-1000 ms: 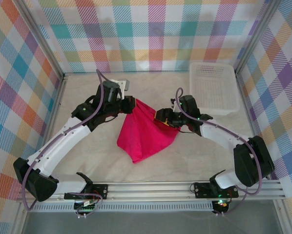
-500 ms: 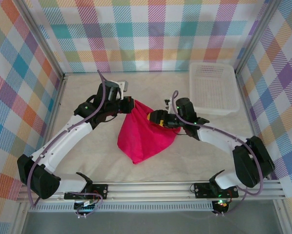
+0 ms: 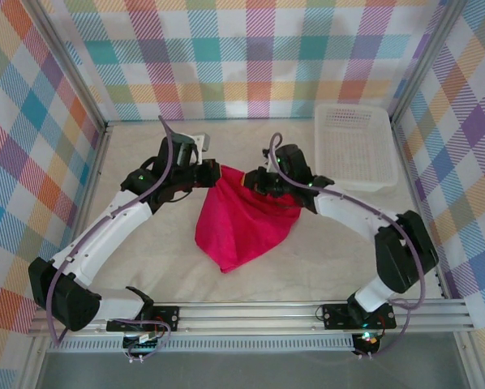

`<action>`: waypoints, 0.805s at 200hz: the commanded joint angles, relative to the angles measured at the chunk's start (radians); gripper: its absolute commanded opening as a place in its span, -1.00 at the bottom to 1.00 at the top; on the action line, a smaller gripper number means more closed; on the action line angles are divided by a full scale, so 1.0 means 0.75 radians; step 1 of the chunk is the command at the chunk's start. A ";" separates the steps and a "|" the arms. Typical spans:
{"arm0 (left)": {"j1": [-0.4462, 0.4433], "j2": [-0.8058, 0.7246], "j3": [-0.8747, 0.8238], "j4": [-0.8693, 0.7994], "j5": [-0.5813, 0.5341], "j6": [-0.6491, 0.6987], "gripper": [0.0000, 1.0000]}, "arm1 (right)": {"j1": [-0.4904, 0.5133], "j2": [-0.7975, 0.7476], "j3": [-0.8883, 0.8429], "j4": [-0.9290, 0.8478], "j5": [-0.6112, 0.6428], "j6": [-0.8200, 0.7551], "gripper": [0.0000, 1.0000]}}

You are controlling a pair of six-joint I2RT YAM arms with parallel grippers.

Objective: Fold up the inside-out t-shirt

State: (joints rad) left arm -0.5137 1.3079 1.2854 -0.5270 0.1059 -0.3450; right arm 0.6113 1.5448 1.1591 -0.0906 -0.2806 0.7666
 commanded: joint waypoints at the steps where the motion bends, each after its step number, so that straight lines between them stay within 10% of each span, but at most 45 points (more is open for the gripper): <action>1: 0.055 -0.044 0.037 -0.039 0.016 0.051 -1.00 | 0.004 -0.178 0.253 -0.419 0.237 -0.201 -1.00; 63: 0.108 0.047 0.328 -0.071 0.087 0.079 -1.00 | 0.005 -0.362 0.837 -0.719 0.252 -0.292 -1.00; 103: 0.108 0.212 0.428 -0.132 0.151 0.080 -1.00 | -0.120 -0.292 0.696 -0.814 0.414 -0.241 -1.00; 139: 0.110 0.423 0.525 -0.558 -0.350 0.039 -0.11 | -0.376 -0.158 0.452 -0.812 0.412 -0.103 -1.00; 161: 0.088 0.375 0.330 -0.572 -0.326 -0.006 -0.01 | -0.391 -0.077 0.436 -0.831 0.424 -0.106 -1.00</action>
State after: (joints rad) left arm -0.4416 1.6436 1.6352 -0.7799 -0.0082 -0.3153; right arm 0.3176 1.4559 1.4929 -0.6842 0.0040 0.6514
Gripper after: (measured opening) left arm 0.480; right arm 0.067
